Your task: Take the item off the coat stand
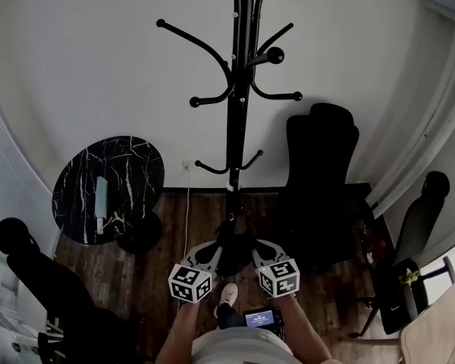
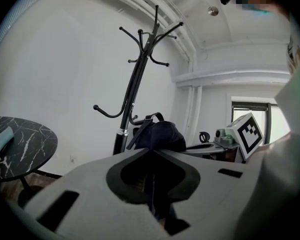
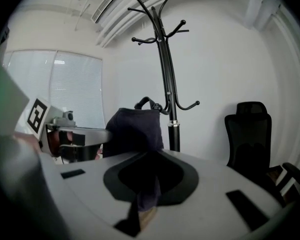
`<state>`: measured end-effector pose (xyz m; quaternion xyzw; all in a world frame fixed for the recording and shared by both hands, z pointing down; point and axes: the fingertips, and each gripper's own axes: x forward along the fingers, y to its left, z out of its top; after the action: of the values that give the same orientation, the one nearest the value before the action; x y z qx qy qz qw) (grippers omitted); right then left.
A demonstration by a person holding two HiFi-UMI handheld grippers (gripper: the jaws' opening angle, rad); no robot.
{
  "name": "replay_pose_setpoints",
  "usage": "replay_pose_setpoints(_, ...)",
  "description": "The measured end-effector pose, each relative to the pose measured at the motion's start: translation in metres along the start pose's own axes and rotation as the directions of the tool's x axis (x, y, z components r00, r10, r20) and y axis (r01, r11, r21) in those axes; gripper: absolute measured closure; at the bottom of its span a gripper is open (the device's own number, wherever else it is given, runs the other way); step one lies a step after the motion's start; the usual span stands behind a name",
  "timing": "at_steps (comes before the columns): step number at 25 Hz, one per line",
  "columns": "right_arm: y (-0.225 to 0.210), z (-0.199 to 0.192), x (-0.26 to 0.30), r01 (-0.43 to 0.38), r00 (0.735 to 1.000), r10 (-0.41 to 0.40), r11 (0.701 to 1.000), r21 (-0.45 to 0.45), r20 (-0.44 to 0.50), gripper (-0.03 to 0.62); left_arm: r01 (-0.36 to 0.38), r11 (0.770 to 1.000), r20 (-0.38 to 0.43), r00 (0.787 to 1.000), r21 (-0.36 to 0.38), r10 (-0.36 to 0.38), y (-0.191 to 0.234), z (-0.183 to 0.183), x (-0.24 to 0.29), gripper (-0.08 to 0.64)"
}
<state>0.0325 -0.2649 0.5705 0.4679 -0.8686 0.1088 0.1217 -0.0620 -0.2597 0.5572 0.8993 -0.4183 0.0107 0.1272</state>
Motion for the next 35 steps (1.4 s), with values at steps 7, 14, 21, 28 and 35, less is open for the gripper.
replay_pose_setpoints(7, 0.017, 0.005, -0.018, 0.007, 1.0, -0.007, 1.0, -0.029, 0.013, 0.558, -0.026, 1.0, 0.025, 0.999, 0.004, 0.026, -0.013, 0.003, -0.026, 0.529)
replay_pose_setpoints(14, 0.029, 0.016, -0.038, 0.003, 0.998, -0.004, 1.0, 0.004, 0.062, 0.561, -0.034, 0.999, 0.058, 0.998, 0.016, 0.033, -0.031, 0.013, -0.045, 0.529)
replay_pose_setpoints(21, 0.026, 0.019, -0.057, 0.014, 0.997, -0.014, 1.0, -0.001, 0.074, 0.561, -0.037, 0.999, 0.067, 0.997, 0.027, 0.036, -0.049, 0.018, -0.048, 0.529)
replay_pose_setpoints(28, 0.033, 0.027, -0.077, -0.007, 0.995, 0.008, 1.0, -0.013, 0.102, 0.561, -0.099, 0.995, 0.107, 0.99, 0.028, 0.095, -0.068, 0.027, -0.062, 0.529)
replay_pose_setpoints(35, 0.042, 0.026, -0.108, -0.032, 0.992, 0.036, 0.999, -0.032, 0.118, 0.561, -0.148, 0.989, 0.128, 0.981, 0.025, 0.143, -0.099, 0.026, -0.083, 0.529)
